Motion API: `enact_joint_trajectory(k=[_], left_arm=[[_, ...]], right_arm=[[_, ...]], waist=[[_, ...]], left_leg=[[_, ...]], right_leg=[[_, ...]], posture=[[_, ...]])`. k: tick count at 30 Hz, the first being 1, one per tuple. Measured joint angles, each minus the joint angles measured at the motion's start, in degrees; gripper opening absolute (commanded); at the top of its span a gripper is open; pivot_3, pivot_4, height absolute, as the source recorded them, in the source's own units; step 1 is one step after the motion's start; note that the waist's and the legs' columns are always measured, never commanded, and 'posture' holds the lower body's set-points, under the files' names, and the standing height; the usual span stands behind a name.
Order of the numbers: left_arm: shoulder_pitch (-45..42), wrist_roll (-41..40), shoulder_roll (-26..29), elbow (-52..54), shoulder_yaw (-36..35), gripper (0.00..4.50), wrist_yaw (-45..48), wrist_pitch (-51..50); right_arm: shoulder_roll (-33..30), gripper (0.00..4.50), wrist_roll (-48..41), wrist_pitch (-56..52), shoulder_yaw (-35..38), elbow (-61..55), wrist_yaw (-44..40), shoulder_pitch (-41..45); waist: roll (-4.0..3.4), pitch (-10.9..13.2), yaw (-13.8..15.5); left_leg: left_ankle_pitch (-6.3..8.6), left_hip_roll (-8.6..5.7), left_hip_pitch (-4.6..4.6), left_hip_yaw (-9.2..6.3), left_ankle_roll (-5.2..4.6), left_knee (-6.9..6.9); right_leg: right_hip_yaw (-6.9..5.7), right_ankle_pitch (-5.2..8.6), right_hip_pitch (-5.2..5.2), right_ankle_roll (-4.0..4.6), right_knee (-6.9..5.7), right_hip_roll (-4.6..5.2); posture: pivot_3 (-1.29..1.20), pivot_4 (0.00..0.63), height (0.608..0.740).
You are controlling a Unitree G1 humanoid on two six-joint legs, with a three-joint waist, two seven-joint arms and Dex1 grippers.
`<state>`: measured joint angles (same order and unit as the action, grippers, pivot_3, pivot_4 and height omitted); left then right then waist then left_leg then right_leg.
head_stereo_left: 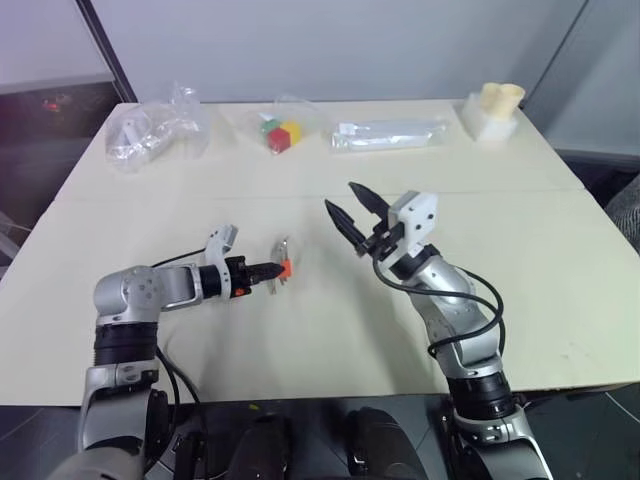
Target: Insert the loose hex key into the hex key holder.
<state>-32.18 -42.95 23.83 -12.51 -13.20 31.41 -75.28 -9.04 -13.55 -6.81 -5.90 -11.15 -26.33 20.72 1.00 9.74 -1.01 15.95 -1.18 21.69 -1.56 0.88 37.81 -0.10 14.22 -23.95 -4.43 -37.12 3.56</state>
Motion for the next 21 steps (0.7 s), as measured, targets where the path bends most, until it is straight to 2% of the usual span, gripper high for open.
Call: enact_joint_trajectory(k=[5, 11, 13, 14, 20, 21], left_arm=[[-0.1, 0.0, 1.1, -2.4, 0.1, 0.1, 0.0, 1.1], [-0.4, 0.0, 2.0, -3.6, 0.0, 0.1, 0.0, 2.8], [-0.8, 0.0, 2.0, -4.3, 0.0, 1.12, -0.1, 3.2], [-0.9, 0.8, 2.2, -4.7, 0.0, 1.43, -1.0, 3.9], [-2.8, 1.2, 2.6, -5.9, -1.6, 4.24, -1.8, 4.6], [-3.3, 1.2, 2.6, -6.2, -2.1, 4.44, -1.9, 4.5]], right_arm=[[0.0, 2.54, 0.3, 0.5, -0.1, 0.0, 0.0, 0.0], [0.1, 2.54, 0.5, 1.0, -0.3, 0.0, 0.0, 0.0], [0.1, 2.62, 0.7, 1.0, -0.4, 0.0, 0.0, 0.0], [0.1, 2.62, 0.8, 1.0, -0.5, 0.0, -0.1, 0.0], [0.0, 2.62, 0.9, 1.0, -0.5, 0.2, -0.6, 0.1], [0.0, 2.62, 1.0, 1.0, -0.5, 0.2, -0.6, 0.1]], waist=[[0.08, -0.1, -0.3], [0.07, -0.1, -0.3], [0.07, -0.1, -0.2], [0.07, -0.1, -0.2], [0.08, 0.0, -0.2], [0.08, 0.0, -0.2]], left_leg=[[-0.01, 0.01, -1.25, 0.02, 0.04, -0.69], [-0.03, 0.08, -1.28, -0.01, 0.07, -0.74], [-0.04, 0.08, -1.26, -0.01, 0.08, -0.74], [-0.04, 0.08, -1.26, -0.01, 0.08, -0.74], [-0.03, 0.08, -1.19, -0.01, 0.08, -0.8], [-0.04, 0.08, -1.21, -0.01, 0.08, -0.8]], right_leg=[[0.06, 0.07, 0.93, 0.11, 0.23, -0.01], [0.05, 0.13, 0.88, 0.2, 0.11, -0.07], [0.06, 0.13, 0.87, 0.2, 0.11, -0.05], [0.06, 0.13, 0.86, 0.2, 0.12, -0.05], [0.06, 0.13, 0.78, 0.21, 0.13, -0.04], [0.06, 0.13, 0.78, 0.21, 0.13, -0.04]], posture=[[0.0, 0.15, 0.74], [0.0, 0.15, 0.74], [0.0, 0.15, 0.74], [0.0, 0.15, 0.74], [0.0, 0.15, 0.74], [0.0, 0.15, 0.74]])
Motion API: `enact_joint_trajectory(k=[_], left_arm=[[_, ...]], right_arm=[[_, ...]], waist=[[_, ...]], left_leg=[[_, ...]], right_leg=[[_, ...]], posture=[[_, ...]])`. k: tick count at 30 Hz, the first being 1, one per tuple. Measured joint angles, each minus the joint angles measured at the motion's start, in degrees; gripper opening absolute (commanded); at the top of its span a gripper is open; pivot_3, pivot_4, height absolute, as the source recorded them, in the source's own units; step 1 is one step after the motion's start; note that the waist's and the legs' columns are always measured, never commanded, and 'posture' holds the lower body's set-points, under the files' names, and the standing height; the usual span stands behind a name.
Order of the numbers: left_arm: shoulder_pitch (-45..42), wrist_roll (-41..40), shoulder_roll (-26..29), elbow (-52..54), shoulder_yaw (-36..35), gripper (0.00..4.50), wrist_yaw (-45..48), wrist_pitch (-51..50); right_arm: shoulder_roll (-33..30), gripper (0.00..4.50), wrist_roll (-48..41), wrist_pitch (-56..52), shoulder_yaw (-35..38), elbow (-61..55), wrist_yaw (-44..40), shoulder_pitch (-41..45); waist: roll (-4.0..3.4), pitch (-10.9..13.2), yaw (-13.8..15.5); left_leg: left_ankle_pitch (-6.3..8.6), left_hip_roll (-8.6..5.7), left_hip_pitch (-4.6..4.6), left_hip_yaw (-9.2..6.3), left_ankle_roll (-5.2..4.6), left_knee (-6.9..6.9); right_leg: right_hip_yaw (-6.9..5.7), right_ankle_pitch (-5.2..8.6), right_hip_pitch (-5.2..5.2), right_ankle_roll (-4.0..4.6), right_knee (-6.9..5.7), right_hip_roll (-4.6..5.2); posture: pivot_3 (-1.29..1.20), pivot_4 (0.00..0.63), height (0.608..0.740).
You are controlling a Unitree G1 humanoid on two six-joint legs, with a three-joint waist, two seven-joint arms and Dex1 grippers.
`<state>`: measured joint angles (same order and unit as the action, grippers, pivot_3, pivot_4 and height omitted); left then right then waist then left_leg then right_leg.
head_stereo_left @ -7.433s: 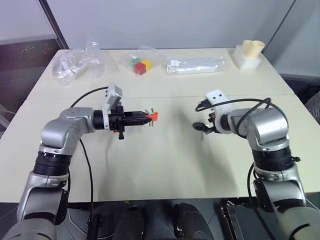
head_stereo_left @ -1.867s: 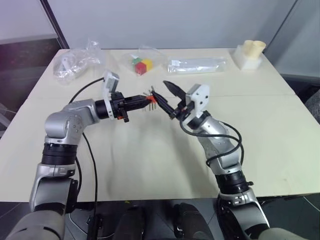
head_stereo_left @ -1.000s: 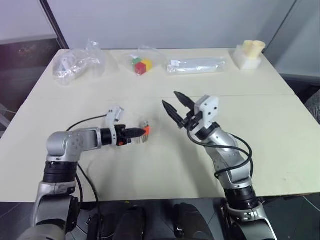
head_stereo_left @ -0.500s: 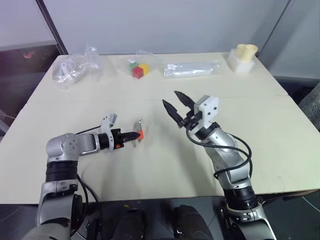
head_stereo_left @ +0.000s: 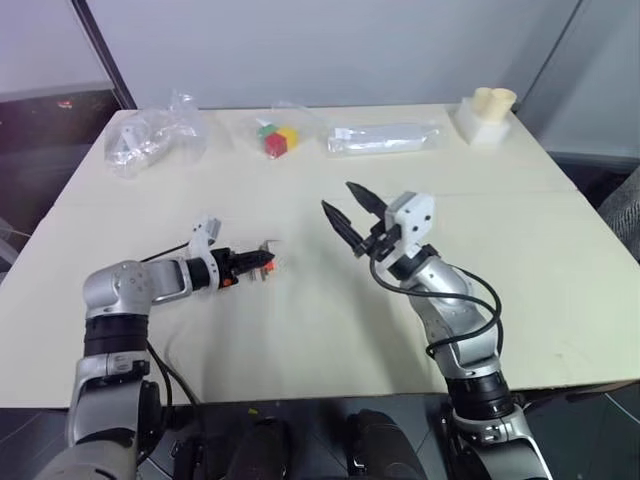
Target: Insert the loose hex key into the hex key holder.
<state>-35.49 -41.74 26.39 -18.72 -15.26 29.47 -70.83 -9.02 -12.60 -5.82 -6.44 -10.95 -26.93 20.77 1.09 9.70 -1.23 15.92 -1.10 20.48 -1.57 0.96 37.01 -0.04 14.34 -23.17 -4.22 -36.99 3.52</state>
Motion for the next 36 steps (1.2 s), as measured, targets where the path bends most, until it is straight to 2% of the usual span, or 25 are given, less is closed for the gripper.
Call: enact_joint_trajectory(k=[13, 19, 23, 31, 36], left_arm=[[0.2, 0.1, 3.1, 0.9, -4.7, 4.44, -5.7, -1.3], [2.5, 1.6, 6.1, 5.5, -3.1, 4.44, -6.7, -0.3], [4.9, 4.7, 9.9, 8.9, 0.6, 4.44, -3.9, 3.6], [7.9, 8.4, 16.2, 18.4, 7.0, 4.44, 7.2, 14.0], [8.2, 8.8, 19.4, 22.9, 7.8, 4.44, 12.5, 17.8]], right_arm=[[-0.6, 2.62, 0.0, 0.0, 0.1, 0.0, -0.4, 0.0], [-0.6, 2.62, 0.0, 0.0, 0.1, 0.1, -0.6, 0.5], [-0.6, 2.62, 0.0, 0.0, 0.1, 0.2, -0.8, 0.7], [-1.7, 2.62, 0.0, -0.2, 0.0, 1.2, -2.6, 1.7], [-8.7, 2.62, -2.3, -6.9, -0.7, 0.4, -9.6, 2.3]], waist=[[0.01, 0.0, -1.3], [0.01, 0.0, -1.3], [0.0, 0.0, -1.1], [0.02, 0.1, -0.3], [-0.03, 0.1, 0.4]], left_leg=[[0.0, 0.03, 0.11, 0.0, 0.02, -0.2], [0.01, 0.03, 0.34, 0.0, 0.03, -0.21], [-0.17, 0.01, 1.08, -0.01, 0.35, -0.2], [-0.18, -0.05, 1.98, -0.01, 0.36, -0.06], [-0.17, -0.05, 1.99, 0.0, 0.33, -0.07]], right_leg=[[0.01, 0.03, -0.2, 0.04, 0.03, -0.01], [0.02, 0.03, -0.38, 0.04, 0.08, 0.01], [0.03, 0.0, -1.15, 0.06, 0.0, 0.07], [0.01, -0.01, -1.9, 0.07, 0.04, 0.22], [0.0, 0.0, -1.87, 0.09, 0.14, 0.23]], posture=[[0.0, 0.15, 0.74], [0.0, 0.15, 0.74], [0.0, 0.15, 0.74], [0.0, 0.15, 0.74], [0.0, 0.15, 0.74]])
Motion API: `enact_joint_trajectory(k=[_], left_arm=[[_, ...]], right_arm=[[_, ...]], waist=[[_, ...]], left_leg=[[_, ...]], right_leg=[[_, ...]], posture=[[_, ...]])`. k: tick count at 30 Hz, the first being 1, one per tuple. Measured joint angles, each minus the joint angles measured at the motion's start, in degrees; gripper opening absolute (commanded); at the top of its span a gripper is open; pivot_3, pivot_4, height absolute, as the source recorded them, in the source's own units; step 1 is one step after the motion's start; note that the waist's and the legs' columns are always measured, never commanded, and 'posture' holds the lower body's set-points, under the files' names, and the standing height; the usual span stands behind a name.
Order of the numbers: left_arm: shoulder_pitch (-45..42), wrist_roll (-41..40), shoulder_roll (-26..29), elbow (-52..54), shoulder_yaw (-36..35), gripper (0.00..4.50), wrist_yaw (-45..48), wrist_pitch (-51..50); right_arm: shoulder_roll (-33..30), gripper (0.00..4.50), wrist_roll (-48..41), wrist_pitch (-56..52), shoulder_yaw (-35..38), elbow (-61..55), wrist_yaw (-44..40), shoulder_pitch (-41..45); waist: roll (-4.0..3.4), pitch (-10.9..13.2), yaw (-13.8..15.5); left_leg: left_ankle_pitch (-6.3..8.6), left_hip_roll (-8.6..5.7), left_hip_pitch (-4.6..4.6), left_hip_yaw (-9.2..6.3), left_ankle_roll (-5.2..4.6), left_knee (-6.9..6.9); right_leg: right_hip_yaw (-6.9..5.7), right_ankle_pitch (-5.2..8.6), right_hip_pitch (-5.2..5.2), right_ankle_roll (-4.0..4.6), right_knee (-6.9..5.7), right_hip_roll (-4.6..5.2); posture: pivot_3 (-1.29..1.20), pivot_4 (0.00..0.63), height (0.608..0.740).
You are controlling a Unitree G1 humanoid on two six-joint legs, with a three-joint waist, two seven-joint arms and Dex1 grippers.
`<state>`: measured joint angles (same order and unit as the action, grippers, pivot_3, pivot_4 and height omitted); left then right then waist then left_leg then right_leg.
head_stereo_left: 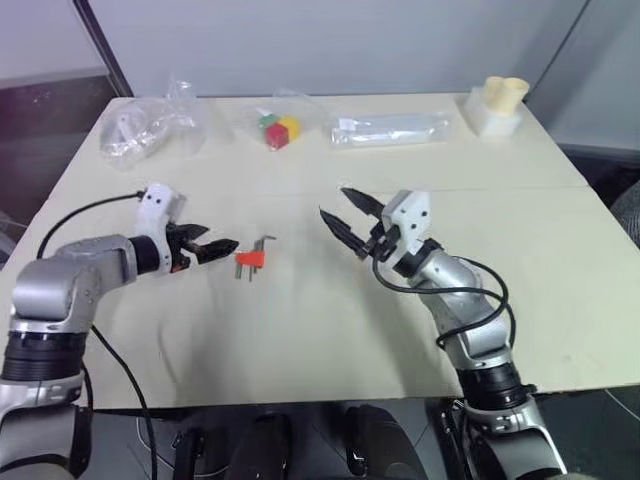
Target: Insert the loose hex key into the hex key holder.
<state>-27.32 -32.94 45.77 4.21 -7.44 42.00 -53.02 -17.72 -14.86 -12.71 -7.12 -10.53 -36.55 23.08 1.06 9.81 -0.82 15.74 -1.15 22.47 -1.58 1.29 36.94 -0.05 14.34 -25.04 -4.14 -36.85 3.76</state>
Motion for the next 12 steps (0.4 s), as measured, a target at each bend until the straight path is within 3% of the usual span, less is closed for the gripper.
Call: enact_joint_trajectory(k=[7, 12], left_arm=[[0.7, -2.8, 0.4, 5.1, -1.1, 4.44, 2.7, -0.7], [4.0, -4.2, 1.6, 10.0, -3.1, 4.44, 3.2, -1.5]], right_arm=[[-14.2, 2.62, -3.4, -9.7, -2.6, -5.8, -13.3, 0.0], [-20.0, 2.62, -4.6, -13.0, -2.7, -7.8, -18.7, 0.0]], waist=[[0.02, 0.1, 0.2], [0.05, 0.1, 0.0]], left_leg=[[0.03, 0.01, 0.01, -0.03, -0.09, 0.06], [0.04, 0.03, 0.0, -0.03, -0.12, 0.07]], right_leg=[[-0.12, 0.0, 0.14, -0.01, 0.15, -0.03], [-0.13, -0.01, 0.16, -0.03, 0.19, -0.08]], posture=[[0.0, 0.15, 0.74], [0.0, 0.15, 0.74]])
